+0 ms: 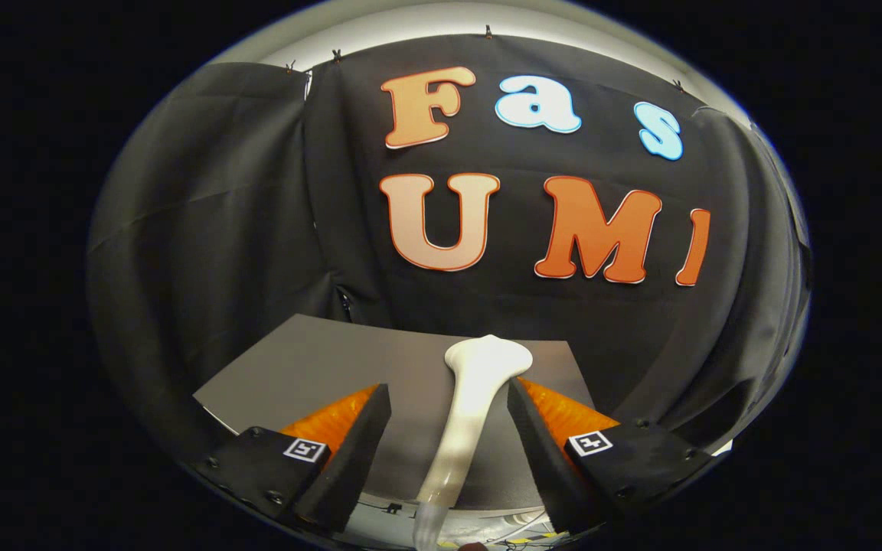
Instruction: Iron the clothes twice with a garment steamer, once on the left side and once on the right side.
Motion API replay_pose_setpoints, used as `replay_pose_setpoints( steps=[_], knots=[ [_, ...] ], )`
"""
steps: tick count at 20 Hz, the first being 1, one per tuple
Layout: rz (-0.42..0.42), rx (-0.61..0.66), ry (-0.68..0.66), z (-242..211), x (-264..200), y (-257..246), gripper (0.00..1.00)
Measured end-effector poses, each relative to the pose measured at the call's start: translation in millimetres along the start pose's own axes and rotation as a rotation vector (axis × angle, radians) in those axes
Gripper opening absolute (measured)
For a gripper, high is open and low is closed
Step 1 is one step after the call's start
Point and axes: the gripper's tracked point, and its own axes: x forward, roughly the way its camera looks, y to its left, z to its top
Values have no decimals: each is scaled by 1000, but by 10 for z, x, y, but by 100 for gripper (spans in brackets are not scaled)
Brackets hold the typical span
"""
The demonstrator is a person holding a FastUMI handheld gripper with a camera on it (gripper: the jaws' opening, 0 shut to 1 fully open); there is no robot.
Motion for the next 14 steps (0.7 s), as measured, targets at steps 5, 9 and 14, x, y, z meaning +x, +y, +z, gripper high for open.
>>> replay_pose_setpoints(
  steps=[5, 9, 14],
  knots=[
    [-35, 31, 91, -203, 431, -103, 100],
    [-59, 38, 144, -327, 630, -168, 100],
    [-90, 58, 200, -472, 729, -254, 100]
  ],
)
